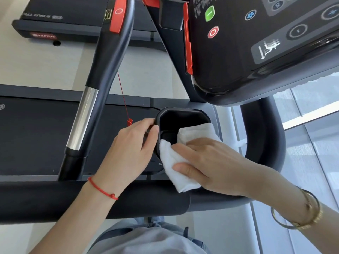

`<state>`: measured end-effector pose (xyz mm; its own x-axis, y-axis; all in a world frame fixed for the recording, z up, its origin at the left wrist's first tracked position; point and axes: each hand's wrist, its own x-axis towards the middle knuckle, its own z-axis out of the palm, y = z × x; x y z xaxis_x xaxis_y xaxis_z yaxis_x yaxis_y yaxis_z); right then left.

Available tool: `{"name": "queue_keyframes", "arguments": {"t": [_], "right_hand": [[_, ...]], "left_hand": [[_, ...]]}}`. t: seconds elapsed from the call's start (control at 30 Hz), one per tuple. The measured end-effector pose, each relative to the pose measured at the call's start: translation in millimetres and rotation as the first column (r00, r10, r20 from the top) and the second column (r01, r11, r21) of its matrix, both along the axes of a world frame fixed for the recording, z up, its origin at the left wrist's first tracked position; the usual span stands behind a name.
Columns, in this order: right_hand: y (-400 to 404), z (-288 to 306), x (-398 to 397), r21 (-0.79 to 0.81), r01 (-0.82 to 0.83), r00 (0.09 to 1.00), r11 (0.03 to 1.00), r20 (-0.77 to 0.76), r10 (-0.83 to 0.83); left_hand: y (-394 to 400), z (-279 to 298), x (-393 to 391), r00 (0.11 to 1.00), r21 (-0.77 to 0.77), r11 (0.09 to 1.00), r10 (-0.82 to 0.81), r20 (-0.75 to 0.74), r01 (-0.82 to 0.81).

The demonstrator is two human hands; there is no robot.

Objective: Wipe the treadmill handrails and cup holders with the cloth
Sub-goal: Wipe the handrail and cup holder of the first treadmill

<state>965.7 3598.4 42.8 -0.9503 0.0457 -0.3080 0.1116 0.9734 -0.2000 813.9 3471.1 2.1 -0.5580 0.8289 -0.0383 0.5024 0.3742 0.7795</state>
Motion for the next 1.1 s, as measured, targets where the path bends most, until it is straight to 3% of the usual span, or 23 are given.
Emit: {"name": "queue_keyframes", "arguments": {"t": [0.13,0.37,0.63,0.97,1.1], "right_hand": [[9.6,4.0,12.8,0.122,-0.054,0.999,0.991,0.004,0.054],[30.5,-0.2,18.3,0.182,-0.159,0.985,0.970,-0.032,0.168],[8.1,-10.6,12.6,0.009,-0.033,0.993,0.999,-0.113,0.034],[62.6,-10.9,22.7,0.178,-0.304,0.915,0.936,-0.218,0.339],[71.4,-10.3,16.2,0.168,-0.312,0.910,0.935,-0.229,0.345]], "left_hand": [[-1.1,0.7,-0.5,1.000,0.011,1.000,-0.001,0.013,0.001],[-1.0,1.6,0.9,1.000,0.012,1.000,-0.005,0.020,0.005],[0.3,-0.6,1.0,1.000,0.016,1.000,-0.001,0.014,0.001],[-0.7,0.5,1.4,1.000,0.013,1.000,0.005,0.003,-0.005],[-0.2,1.2,1.2,1.000,0.005,1.000,-0.003,-0.002,0.003]]}}
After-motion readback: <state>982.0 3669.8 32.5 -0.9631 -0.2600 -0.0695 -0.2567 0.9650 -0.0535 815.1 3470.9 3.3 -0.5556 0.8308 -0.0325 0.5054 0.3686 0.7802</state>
